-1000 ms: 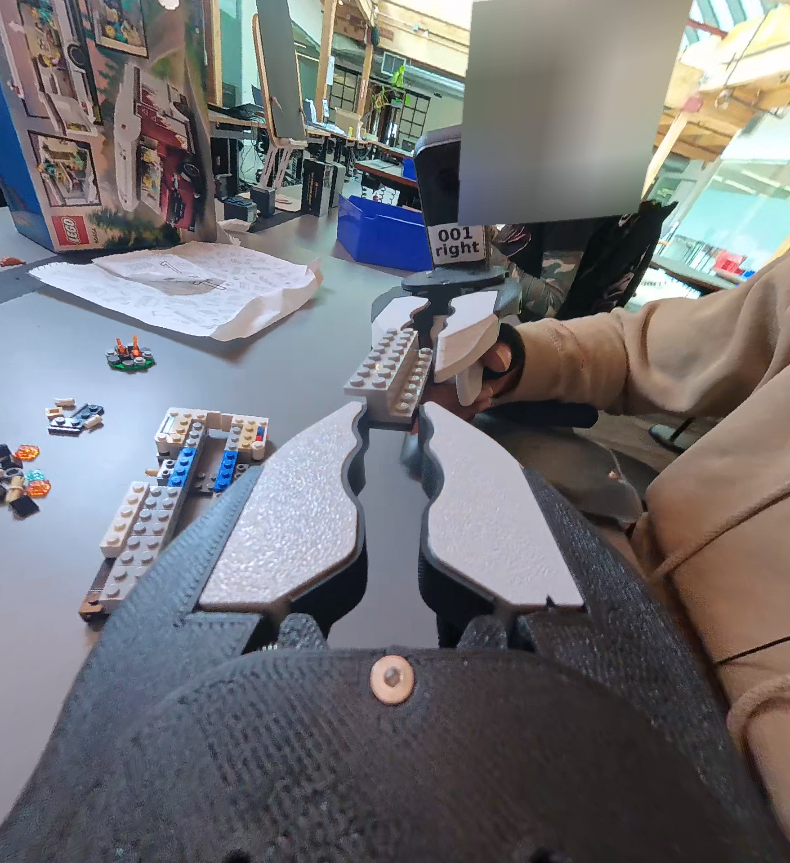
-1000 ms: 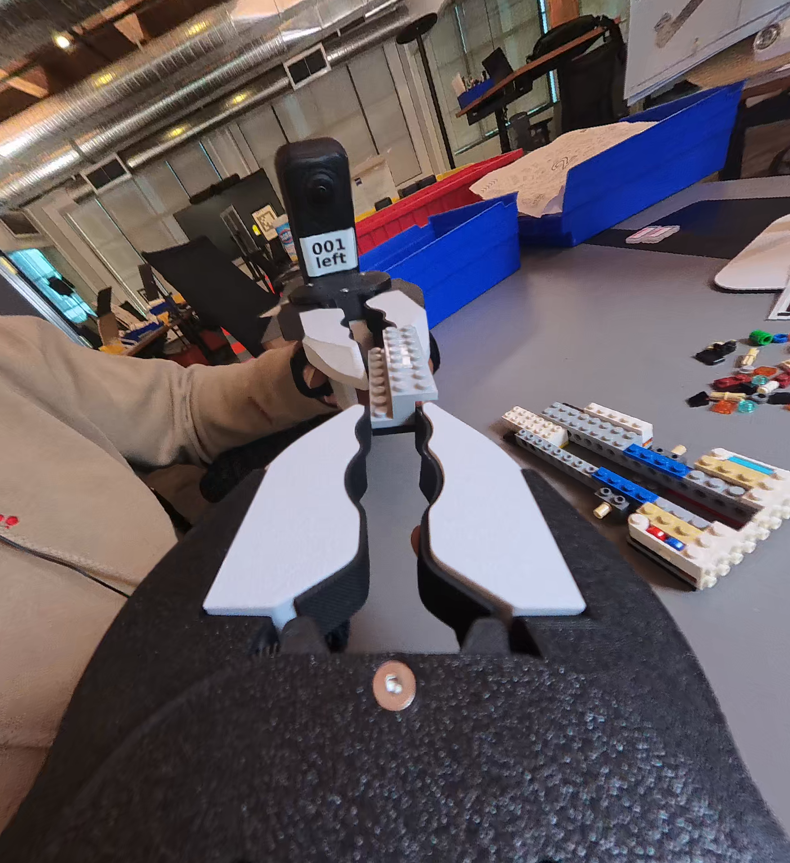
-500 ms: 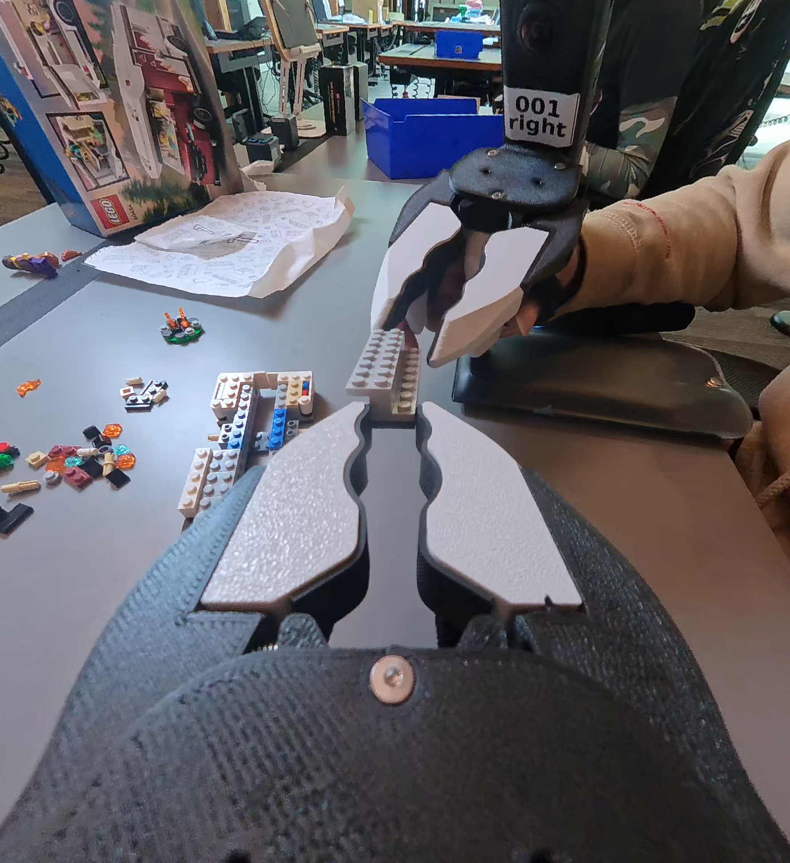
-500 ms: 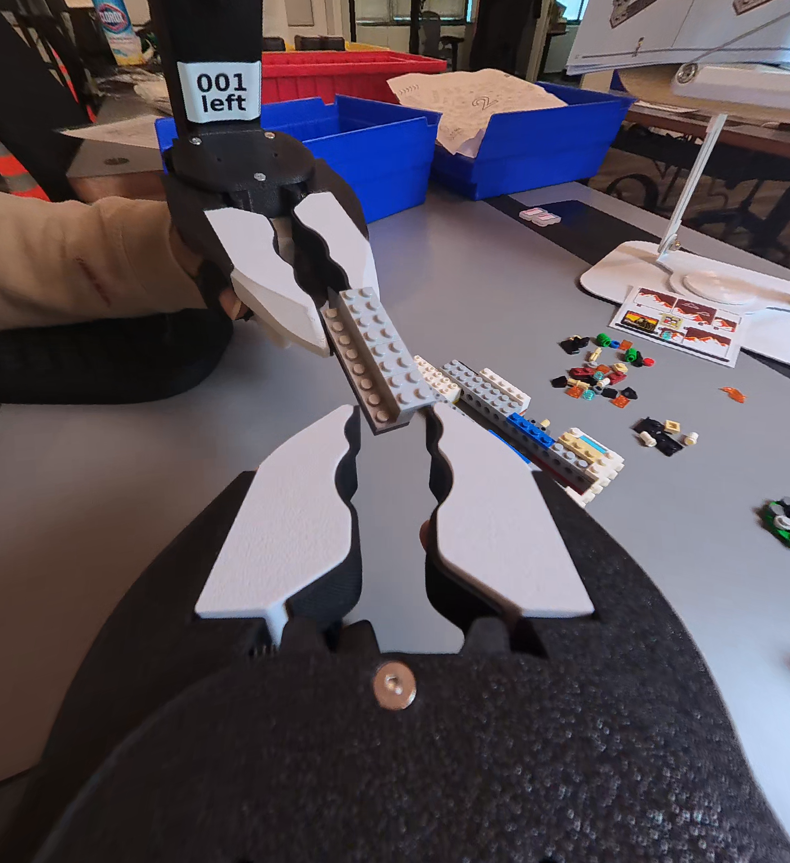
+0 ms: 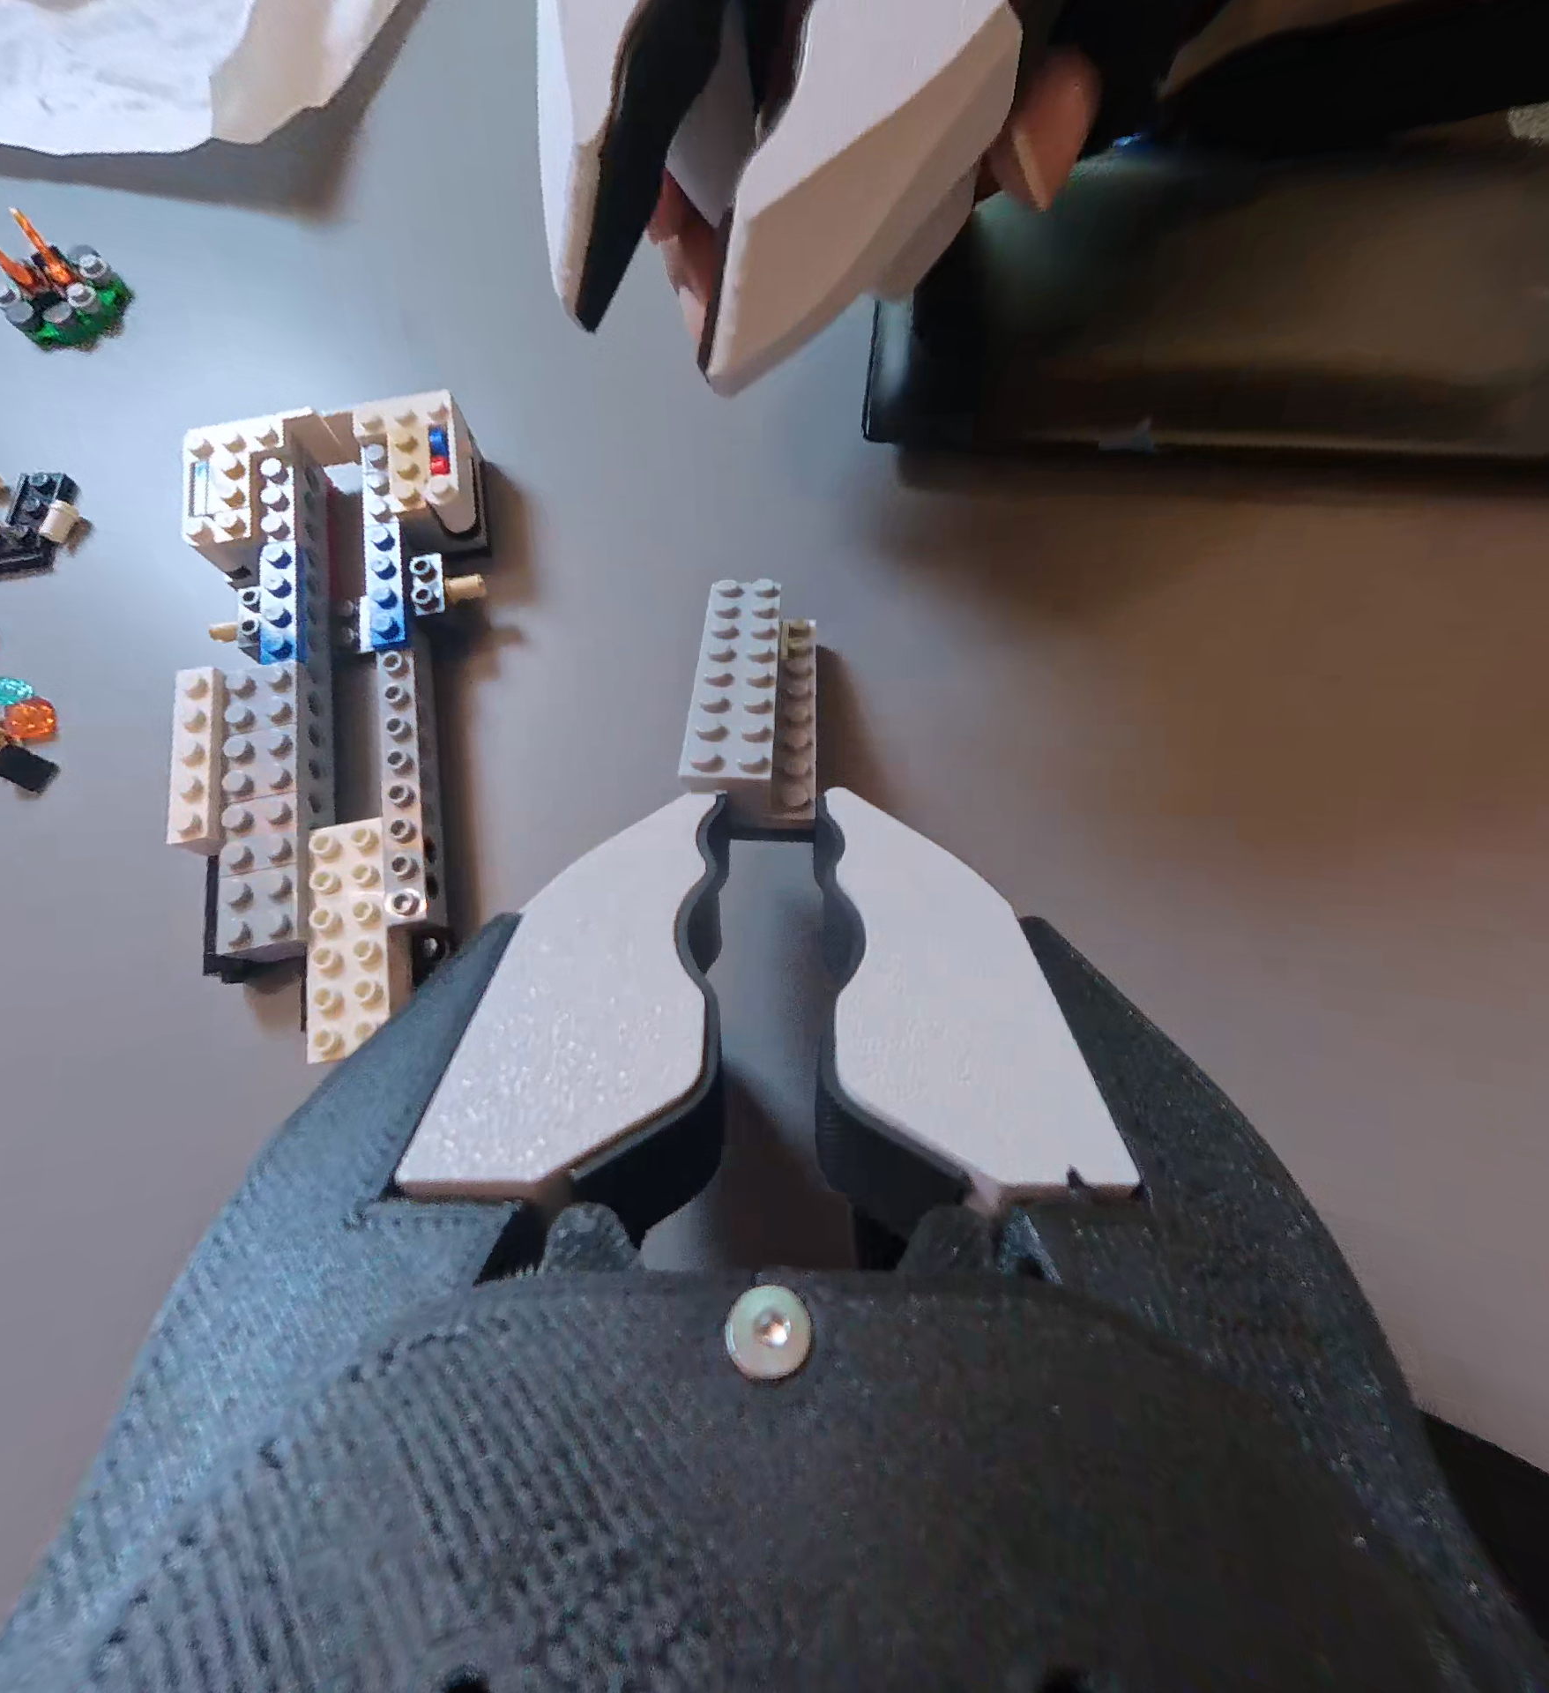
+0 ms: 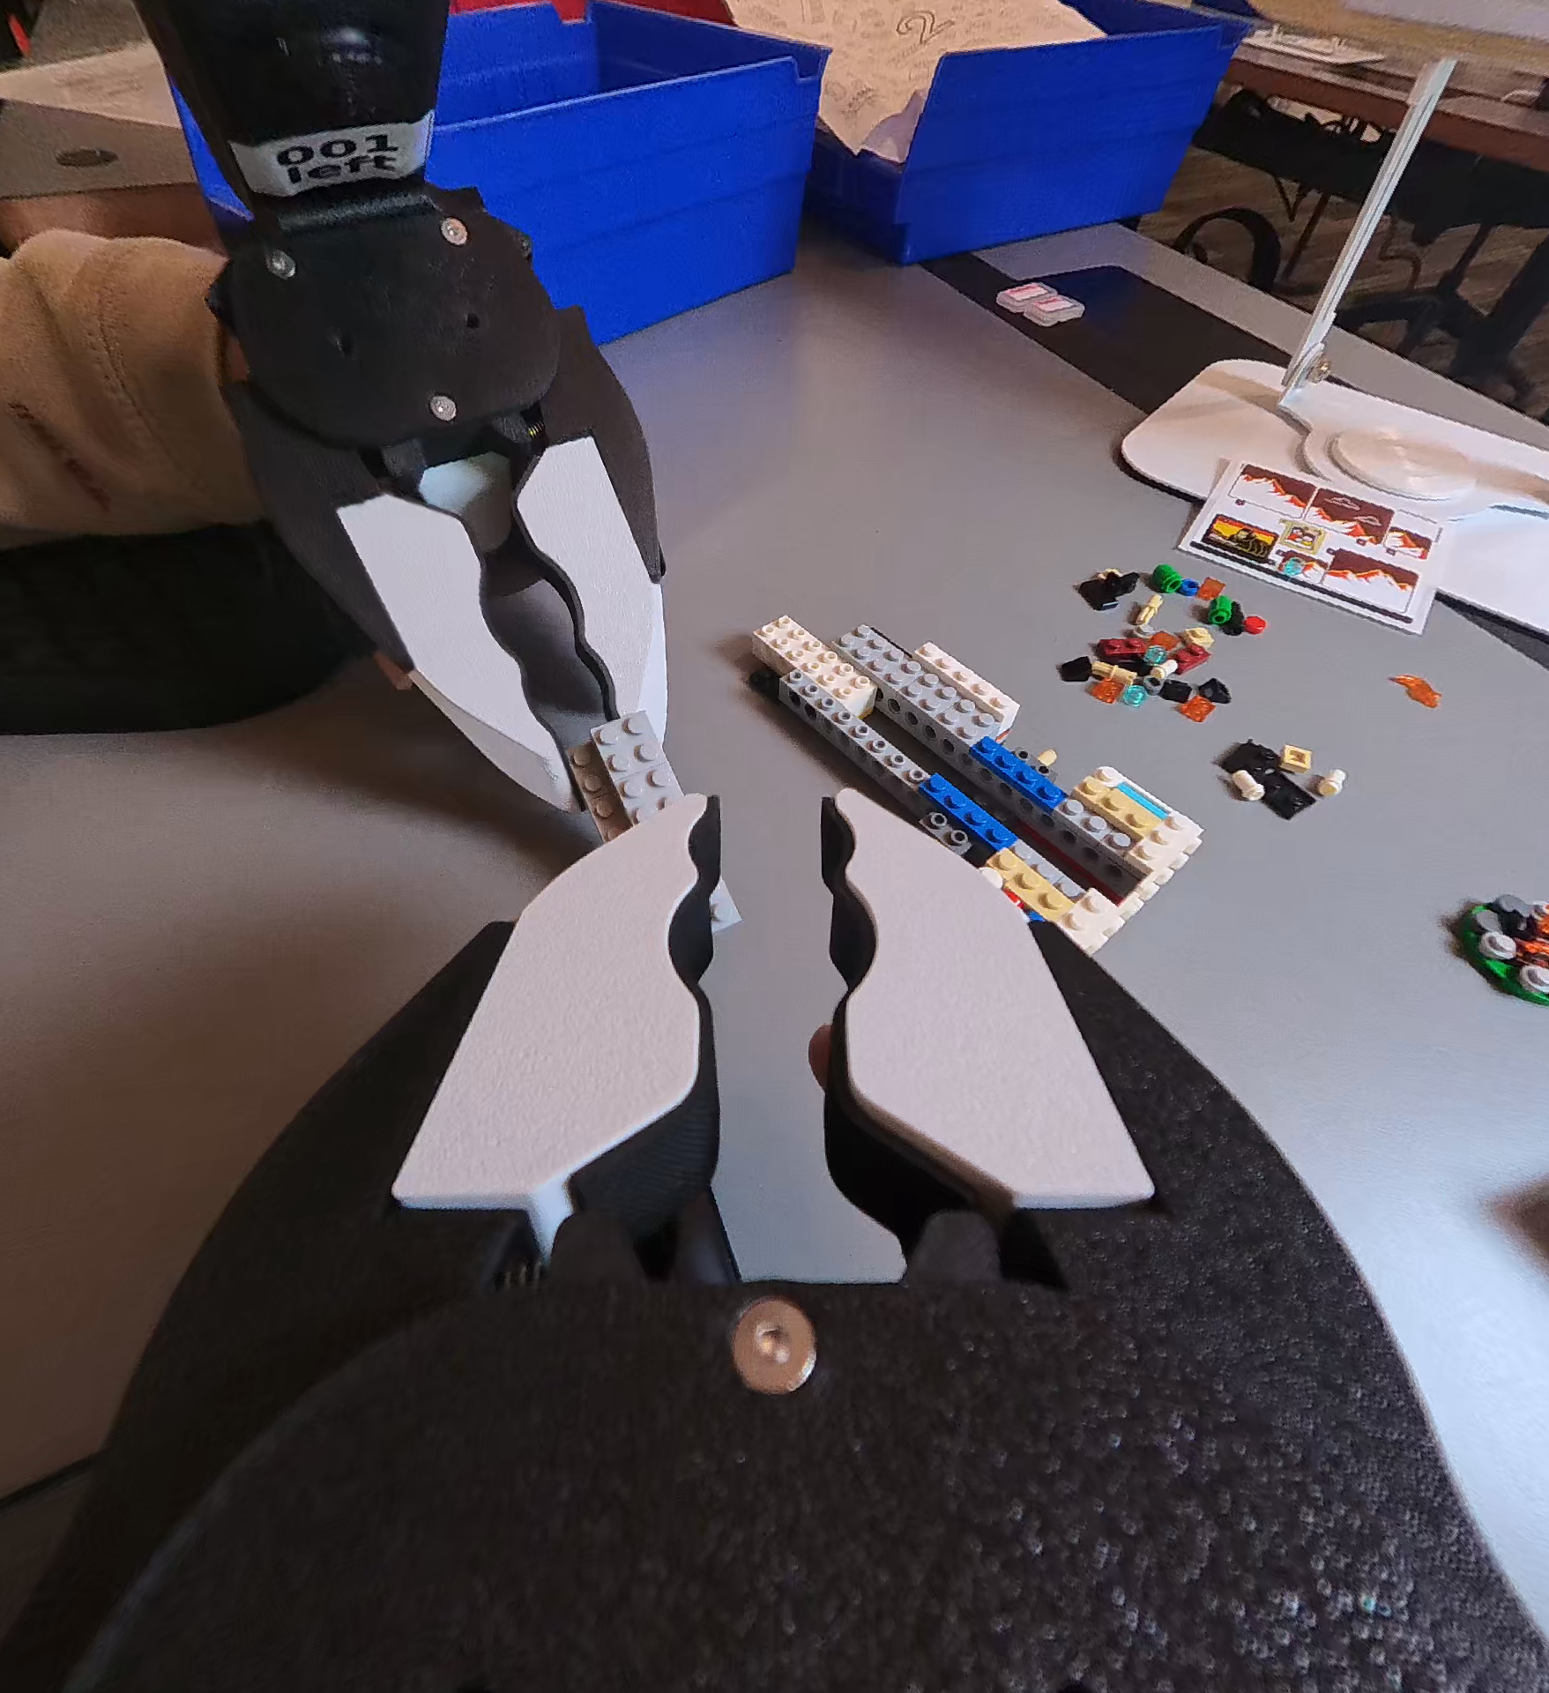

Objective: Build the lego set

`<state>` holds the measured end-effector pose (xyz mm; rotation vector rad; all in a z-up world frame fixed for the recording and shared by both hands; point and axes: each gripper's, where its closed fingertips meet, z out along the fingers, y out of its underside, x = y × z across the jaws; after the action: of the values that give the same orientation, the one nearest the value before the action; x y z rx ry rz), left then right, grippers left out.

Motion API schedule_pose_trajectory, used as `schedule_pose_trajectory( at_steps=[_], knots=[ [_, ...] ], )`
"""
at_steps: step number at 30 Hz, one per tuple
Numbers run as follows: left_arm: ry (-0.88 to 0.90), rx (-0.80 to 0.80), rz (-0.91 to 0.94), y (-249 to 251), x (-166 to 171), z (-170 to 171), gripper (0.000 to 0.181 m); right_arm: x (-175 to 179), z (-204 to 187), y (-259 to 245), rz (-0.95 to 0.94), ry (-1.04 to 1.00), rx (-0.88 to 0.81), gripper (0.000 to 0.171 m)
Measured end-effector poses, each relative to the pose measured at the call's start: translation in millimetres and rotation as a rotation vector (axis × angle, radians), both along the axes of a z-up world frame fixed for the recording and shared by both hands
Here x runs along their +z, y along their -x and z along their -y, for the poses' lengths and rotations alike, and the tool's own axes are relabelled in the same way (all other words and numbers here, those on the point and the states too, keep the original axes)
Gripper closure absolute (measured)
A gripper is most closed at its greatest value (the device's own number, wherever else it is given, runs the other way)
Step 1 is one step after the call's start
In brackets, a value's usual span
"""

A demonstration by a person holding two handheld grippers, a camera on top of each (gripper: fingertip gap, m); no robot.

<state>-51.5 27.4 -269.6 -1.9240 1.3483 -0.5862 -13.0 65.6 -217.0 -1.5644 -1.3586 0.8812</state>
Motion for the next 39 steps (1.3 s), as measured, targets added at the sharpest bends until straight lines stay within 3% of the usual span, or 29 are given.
schedule_pose_trajectory(
  at_steps=[4,11,15,21,27,29,31,39],
  knots=[
    [-0.015,0.013,-0.053,6.9,-6.9,-2.8,0.163,2.6,-2.5,-1.0,-0.020,0.008,-0.014,0.151],
    [-0.008,0.023,0.002,9.2,3.4,-3.3,0.145,12.9,-10.5,-3.0,-0.090,-0.012,-0.065,0.151],
    [-0.103,0.122,0.145,18.6,31.4,-23.5,0.148,23.1,-20.0,-7.4,-0.161,-0.019,-0.121,0.151],
    [-0.407,0.351,0.350,51.4,94.9,-54.1,0.157,36.6,-33.1,-16.1,-0.251,-0.021,-0.196,0.149],
    [-0.633,0.549,0.500,93.8,144.9,-58.7,0.181,43.0,-41.6,-21.3,-0.295,-0.039,-0.252,0.139],
    [-0.648,0.609,0.516,104.5,148.7,-61.2,0.181,45.8,-44.8,-24.1,-0.311,-0.049,-0.273,0.139],
    [-0.642,0.651,0.529,112.4,149.2,-63.6,0.181,51.3,-46.4,-28.6,-0.338,-0.074,-0.285,0.171],
    [-0.617,0.690,0.514,120.6,134.2,-72.9,0.179,63.4,-55.8,-41.2,-0.406,-0.155,-0.351,0.170]
  ],
)
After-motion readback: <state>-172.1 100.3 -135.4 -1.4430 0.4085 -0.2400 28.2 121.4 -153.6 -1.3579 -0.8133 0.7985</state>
